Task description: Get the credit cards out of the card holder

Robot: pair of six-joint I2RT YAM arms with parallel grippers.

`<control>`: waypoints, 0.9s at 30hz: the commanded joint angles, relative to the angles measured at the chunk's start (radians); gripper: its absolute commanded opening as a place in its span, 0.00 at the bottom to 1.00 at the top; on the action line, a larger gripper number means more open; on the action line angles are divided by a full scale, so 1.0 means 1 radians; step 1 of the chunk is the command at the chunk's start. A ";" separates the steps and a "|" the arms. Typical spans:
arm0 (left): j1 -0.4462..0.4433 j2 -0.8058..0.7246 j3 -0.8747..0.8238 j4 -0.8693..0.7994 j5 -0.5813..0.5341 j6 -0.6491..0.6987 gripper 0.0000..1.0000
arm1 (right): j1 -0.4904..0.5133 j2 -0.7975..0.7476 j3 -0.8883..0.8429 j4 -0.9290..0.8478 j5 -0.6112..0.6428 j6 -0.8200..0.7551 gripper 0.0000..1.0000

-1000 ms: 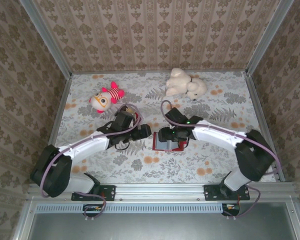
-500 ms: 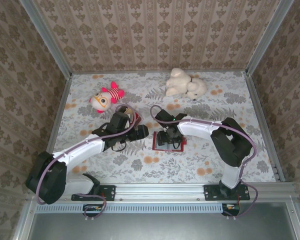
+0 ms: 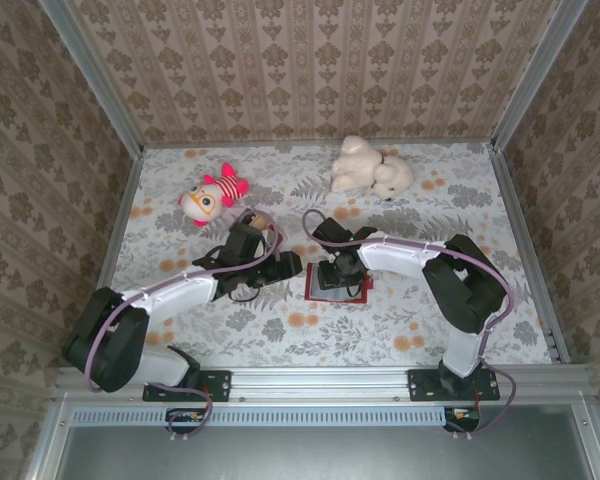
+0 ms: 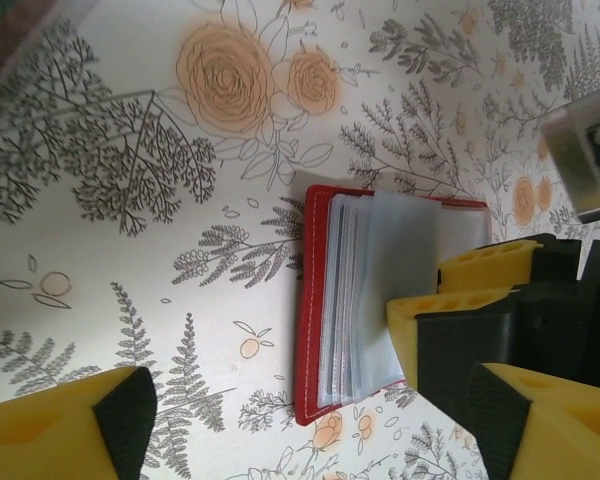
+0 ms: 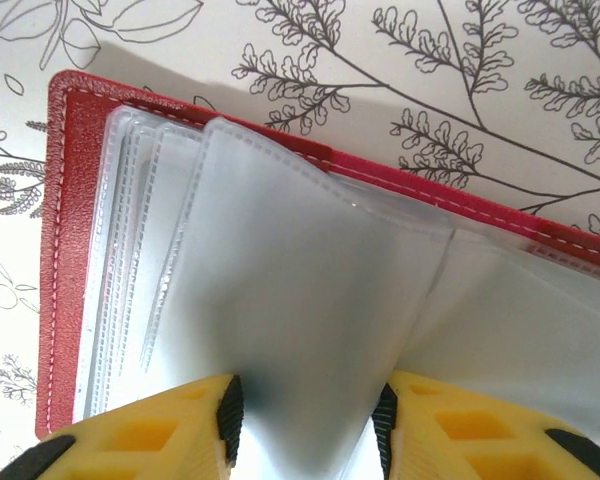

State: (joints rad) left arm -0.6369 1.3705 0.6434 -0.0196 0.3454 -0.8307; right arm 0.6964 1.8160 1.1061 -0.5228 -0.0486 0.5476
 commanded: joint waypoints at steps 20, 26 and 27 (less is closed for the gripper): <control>-0.129 0.223 0.047 0.199 0.116 -0.146 0.36 | -0.089 0.027 -0.149 0.087 -0.117 -0.036 0.33; -0.133 0.218 0.041 0.179 0.107 -0.141 0.37 | -0.090 0.032 -0.142 0.080 -0.107 -0.032 0.33; -0.133 0.221 0.042 0.180 0.111 -0.142 0.37 | -0.089 0.032 -0.143 0.079 -0.108 -0.032 0.33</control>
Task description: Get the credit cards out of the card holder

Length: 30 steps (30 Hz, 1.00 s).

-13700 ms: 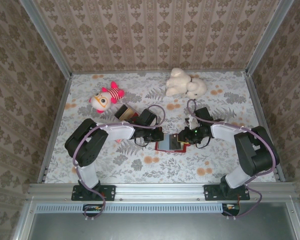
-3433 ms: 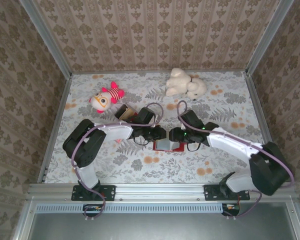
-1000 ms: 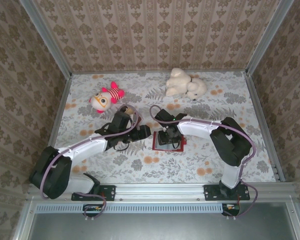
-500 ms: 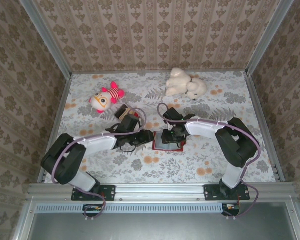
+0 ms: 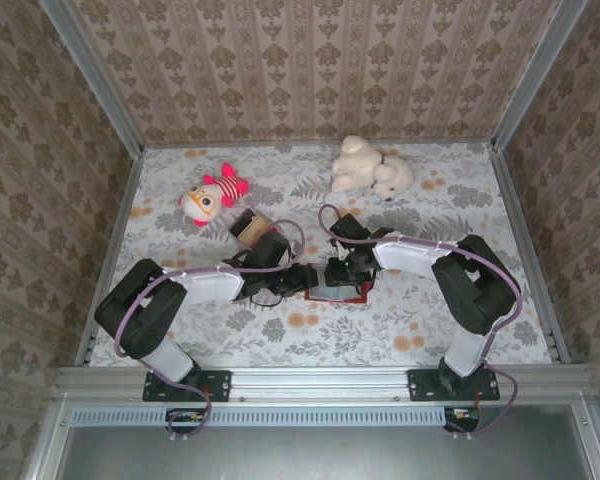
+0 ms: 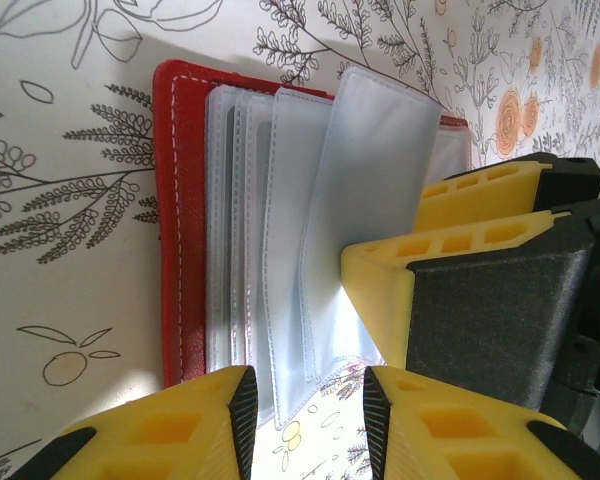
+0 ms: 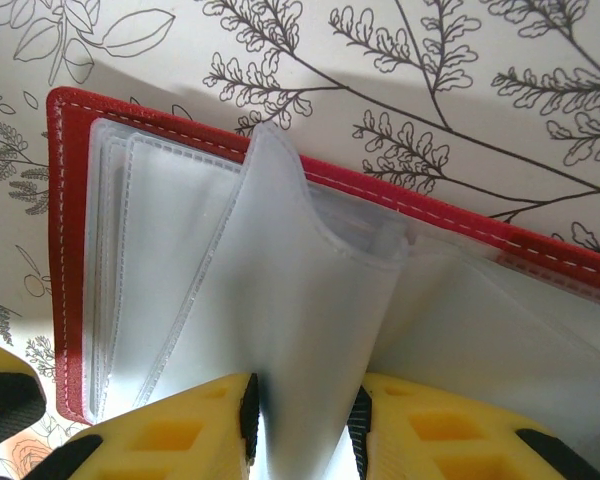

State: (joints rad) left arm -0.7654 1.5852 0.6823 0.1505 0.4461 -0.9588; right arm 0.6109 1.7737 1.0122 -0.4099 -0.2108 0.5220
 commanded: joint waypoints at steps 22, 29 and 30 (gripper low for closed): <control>-0.025 0.059 0.042 -0.026 0.020 0.022 0.35 | -0.004 0.070 -0.059 -0.009 0.038 0.004 0.34; -0.031 0.072 0.042 -0.021 0.022 0.026 0.31 | -0.005 0.073 -0.063 -0.007 0.041 0.004 0.34; -0.033 0.073 0.042 -0.020 0.022 0.026 0.30 | -0.005 0.072 -0.064 -0.007 0.042 0.004 0.34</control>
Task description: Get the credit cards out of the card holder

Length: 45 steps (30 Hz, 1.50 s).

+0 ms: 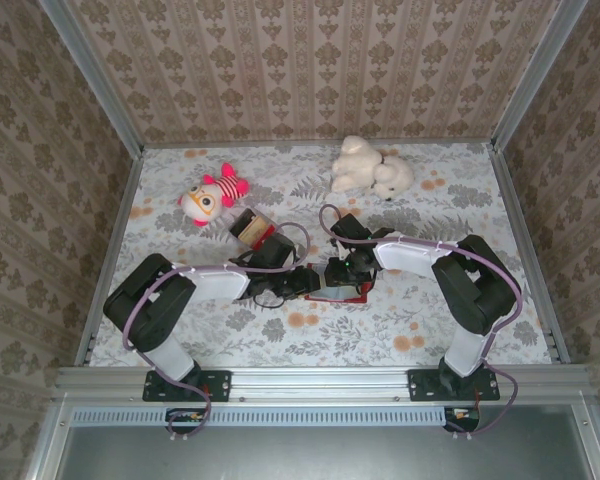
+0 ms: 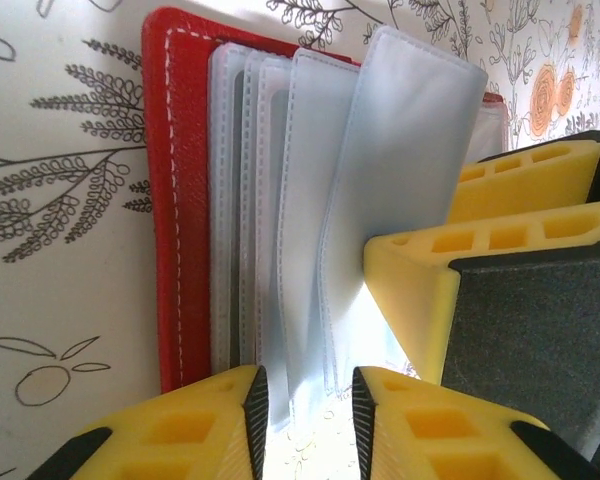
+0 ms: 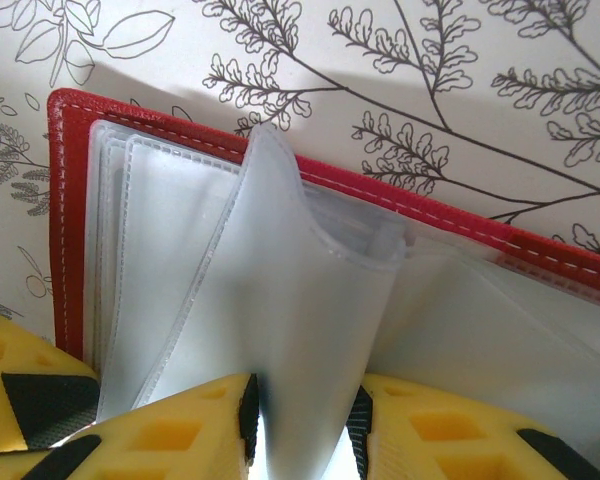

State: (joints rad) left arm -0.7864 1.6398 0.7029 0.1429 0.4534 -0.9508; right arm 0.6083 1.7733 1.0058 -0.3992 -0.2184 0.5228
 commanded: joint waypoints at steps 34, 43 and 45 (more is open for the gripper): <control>-0.025 0.066 0.053 0.101 0.074 -0.017 0.27 | -0.016 -0.269 -0.036 -0.094 0.060 0.057 0.46; -0.080 0.095 0.136 0.121 0.085 -0.013 0.34 | -0.022 -0.490 -0.095 -0.155 0.256 0.105 0.61; -0.089 0.130 0.164 0.113 0.088 -0.012 0.36 | -0.027 -0.526 -0.117 -0.153 0.298 0.111 0.62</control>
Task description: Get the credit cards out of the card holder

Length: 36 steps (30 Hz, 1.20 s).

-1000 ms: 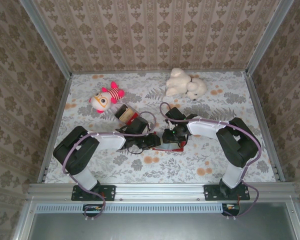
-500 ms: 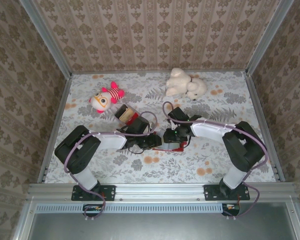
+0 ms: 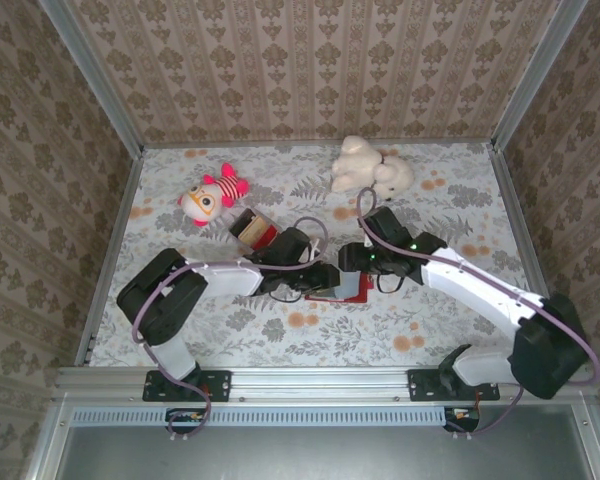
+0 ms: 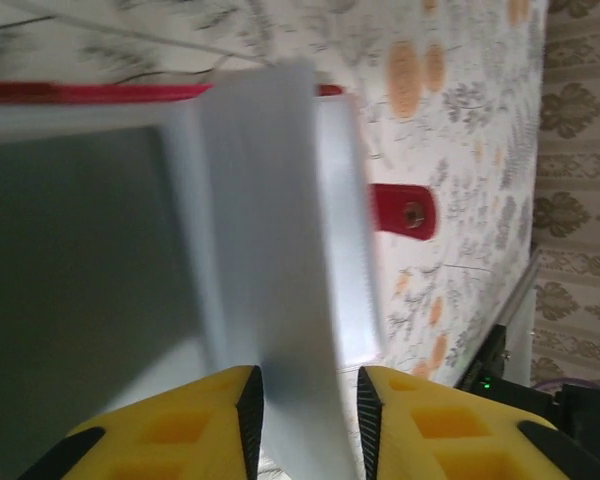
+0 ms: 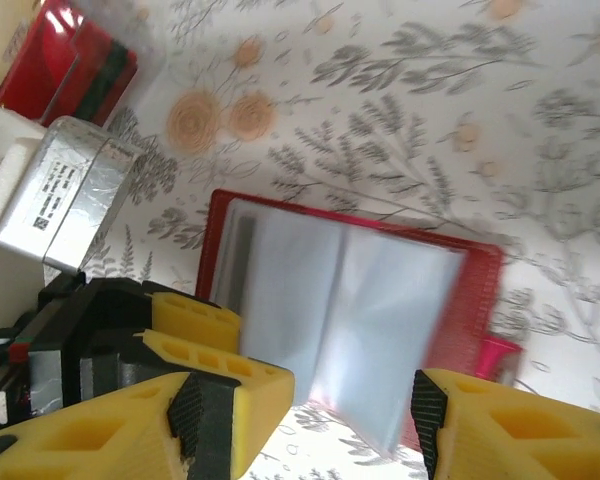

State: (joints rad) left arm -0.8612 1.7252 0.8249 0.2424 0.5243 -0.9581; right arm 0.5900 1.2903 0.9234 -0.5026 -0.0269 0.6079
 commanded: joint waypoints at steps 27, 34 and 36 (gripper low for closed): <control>-0.002 -0.059 0.036 -0.057 -0.031 0.053 0.62 | -0.035 -0.086 -0.086 0.025 0.028 0.013 0.65; 0.082 -0.152 -0.081 -0.118 -0.138 0.003 0.60 | 0.005 0.036 -0.022 0.013 -0.016 -0.029 0.61; 0.109 -0.186 -0.116 -0.126 -0.147 -0.008 0.59 | 0.030 0.092 -0.001 0.011 -0.009 -0.040 0.60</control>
State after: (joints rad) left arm -0.7784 1.5906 0.7475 0.1623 0.4290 -0.9466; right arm 0.5907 1.3258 0.8814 -0.4747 -0.0162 0.6003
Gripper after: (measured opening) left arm 0.593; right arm 0.602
